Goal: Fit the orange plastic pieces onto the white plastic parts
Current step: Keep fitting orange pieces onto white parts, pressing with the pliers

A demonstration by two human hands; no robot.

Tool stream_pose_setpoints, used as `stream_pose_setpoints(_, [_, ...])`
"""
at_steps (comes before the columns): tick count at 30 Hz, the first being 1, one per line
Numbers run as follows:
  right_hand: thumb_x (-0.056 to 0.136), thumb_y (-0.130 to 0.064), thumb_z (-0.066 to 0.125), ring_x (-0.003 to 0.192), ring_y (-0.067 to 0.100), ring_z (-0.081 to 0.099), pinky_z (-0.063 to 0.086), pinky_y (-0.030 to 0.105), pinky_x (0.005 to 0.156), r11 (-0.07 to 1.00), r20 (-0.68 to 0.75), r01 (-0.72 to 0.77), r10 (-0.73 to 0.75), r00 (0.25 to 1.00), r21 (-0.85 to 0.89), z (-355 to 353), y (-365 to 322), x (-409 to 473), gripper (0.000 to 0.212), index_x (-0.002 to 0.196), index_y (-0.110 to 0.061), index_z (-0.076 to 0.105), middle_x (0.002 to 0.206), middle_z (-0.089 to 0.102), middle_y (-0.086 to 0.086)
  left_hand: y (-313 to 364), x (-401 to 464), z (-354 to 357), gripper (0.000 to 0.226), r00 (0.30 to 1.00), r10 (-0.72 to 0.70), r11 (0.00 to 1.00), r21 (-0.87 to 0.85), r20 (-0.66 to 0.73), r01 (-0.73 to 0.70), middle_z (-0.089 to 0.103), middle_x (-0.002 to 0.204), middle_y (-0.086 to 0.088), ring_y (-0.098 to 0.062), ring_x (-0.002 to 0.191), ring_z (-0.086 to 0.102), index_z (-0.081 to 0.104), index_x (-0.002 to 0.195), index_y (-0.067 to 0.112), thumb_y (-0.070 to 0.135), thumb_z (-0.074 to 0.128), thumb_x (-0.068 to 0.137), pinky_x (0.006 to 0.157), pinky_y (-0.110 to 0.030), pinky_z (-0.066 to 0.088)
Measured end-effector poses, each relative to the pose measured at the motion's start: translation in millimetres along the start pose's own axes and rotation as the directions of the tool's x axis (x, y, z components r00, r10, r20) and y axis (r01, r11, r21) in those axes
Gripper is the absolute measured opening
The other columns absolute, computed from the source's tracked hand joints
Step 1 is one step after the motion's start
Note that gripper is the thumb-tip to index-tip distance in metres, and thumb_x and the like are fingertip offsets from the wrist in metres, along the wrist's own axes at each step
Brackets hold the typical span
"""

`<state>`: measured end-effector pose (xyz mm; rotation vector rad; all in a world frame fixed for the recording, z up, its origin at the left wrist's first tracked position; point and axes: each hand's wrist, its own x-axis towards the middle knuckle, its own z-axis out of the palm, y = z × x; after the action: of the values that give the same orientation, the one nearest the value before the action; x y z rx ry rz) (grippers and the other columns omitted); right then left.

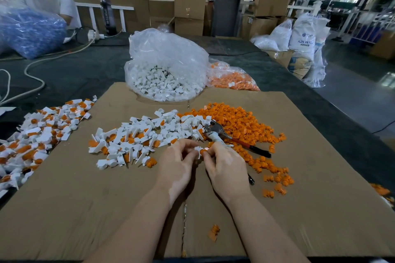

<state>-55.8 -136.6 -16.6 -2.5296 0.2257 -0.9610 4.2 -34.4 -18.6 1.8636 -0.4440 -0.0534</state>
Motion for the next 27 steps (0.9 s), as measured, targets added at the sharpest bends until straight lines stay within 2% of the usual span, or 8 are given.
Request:
stream_pose_setpoints(3, [0.079, -0.003, 0.068, 0.054, 0.030, 0.051, 0.042, 0.037, 0.049, 1.000, 0.021, -0.001, 0.001, 1.000, 0.017, 1.4, 1.1, -0.1, 0.020, 0.065, -0.001, 0.053, 0.056, 0.055, 0.011, 0.6, -1.9, 0.5, 0.024, 1.000, 0.020, 1.000, 0.015, 0.019, -0.020, 0.064, 0.077, 0.007, -0.009, 0.077, 0.061, 0.058, 0.084, 0.032, 0.008, 0.059, 0.088, 0.065, -0.010, 0.044])
stream_pose_setpoints(7, [0.086, -0.013, 0.064, 0.066, 0.027, 0.055, 0.042, 0.037, 0.058, 0.998, 0.068, -0.027, 0.023, 0.997, 0.052, 2.6, 4.1, -0.6, 0.016, 0.074, -0.004, 0.058, 0.067, 0.060, 0.009, 1.6, -1.7, -0.3, 0.028, 0.999, 0.016, 1.000, -0.007, 0.028, -0.015, 0.064, 0.077, 0.007, -0.010, 0.077, 0.061, 0.057, 0.082, 0.034, 0.007, 0.059, 0.088, 0.068, -0.014, 0.045])
stream_pose_setpoints(9, [0.087, -0.020, 0.063, 0.071, 0.022, 0.056, 0.043, 0.034, 0.061, 0.997, 0.077, -0.035, 0.030, 0.997, 0.068, 1.1, 4.0, -0.5, 0.016, 0.079, -0.006, 0.062, 0.072, 0.063, 0.004, 1.6, -1.1, -1.1, 0.025, 1.000, -0.005, 0.999, -0.034, 0.020, 0.006, 0.063, 0.077, 0.006, -0.008, 0.077, 0.060, 0.057, 0.083, 0.033, 0.009, 0.057, 0.089, 0.067, -0.010, 0.044])
stream_pose_setpoints(12, [0.083, -0.025, 0.068, 0.067, 0.012, 0.052, 0.041, 0.023, 0.058, 0.994, 0.029, -0.032, 0.029, 0.999, 0.101, -2.3, 2.0, -1.1, 0.014, 0.082, -0.011, 0.064, 0.068, 0.058, -0.006, 1.5, -0.2, -2.1, 0.024, 1.000, -0.020, 0.999, -0.045, 0.009, 0.020, 0.062, 0.080, 0.007, -0.005, 0.078, 0.059, 0.057, 0.086, 0.034, 0.011, 0.053, 0.092, 0.064, -0.005, 0.041])
stream_pose_setpoints(14, [0.081, -0.020, 0.069, 0.070, 0.010, 0.051, 0.042, 0.021, 0.061, 0.991, 0.007, -0.042, 0.042, 0.999, 0.128, -3.5, 2.0, -1.4, 0.011, 0.089, -0.013, 0.064, 0.071, 0.057, -0.008, 1.4, 0.5, -2.0, 0.028, 0.999, -0.037, 0.997, -0.064, 0.011, 0.038, 0.063, 0.083, 0.004, -0.012, 0.082, 0.061, 0.056, 0.084, 0.038, 0.011, 0.052, 0.092, 0.072, -0.016, 0.047])
stream_pose_setpoints(16, [0.080, -0.013, 0.068, 0.079, 0.013, 0.054, 0.045, 0.023, 0.071, 0.989, 0.016, -0.033, 0.031, 0.999, 0.141, -3.5, 2.7, -1.3, 0.017, 0.097, -0.013, 0.065, 0.081, 0.061, -0.004, 2.1, 0.9, -2.4, 0.029, 0.999, -0.045, 0.997, -0.066, 0.012, 0.046, 0.064, 0.086, 0.002, -0.015, 0.085, 0.062, 0.056, 0.084, 0.038, 0.011, 0.052, 0.092, 0.078, -0.028, 0.050])
stream_pose_setpoints(20, [0.084, -0.010, 0.066, 0.100, 0.013, 0.054, 0.039, 0.018, 0.088, 0.990, 0.082, -0.003, -0.009, 0.997, 0.144, -4.1, 3.2, -0.8, 0.025, 0.108, -0.015, 0.067, 0.099, 0.064, -0.001, 1.2, 1.0, -3.0, 0.027, 0.999, -0.035, 0.998, -0.055, 0.019, 0.036, 0.064, 0.083, 0.004, -0.014, 0.084, 0.063, 0.057, 0.086, 0.037, 0.011, 0.052, 0.092, 0.075, -0.026, 0.049])
stream_pose_setpoints(27, [0.086, -0.010, 0.064, 0.096, 0.013, 0.054, 0.036, 0.014, 0.086, 0.991, 0.112, -0.005, -0.010, 0.994, 0.134, -6.4, 2.4, 0.8, 0.020, 0.105, -0.012, 0.069, 0.093, 0.063, 0.000, -0.9, 2.0, -1.4, 0.026, 0.999, -0.041, 0.998, -0.046, 0.017, 0.042, 0.065, 0.083, 0.004, -0.014, 0.085, 0.063, 0.057, 0.084, 0.037, 0.012, 0.054, 0.092, 0.078, -0.027, 0.049])
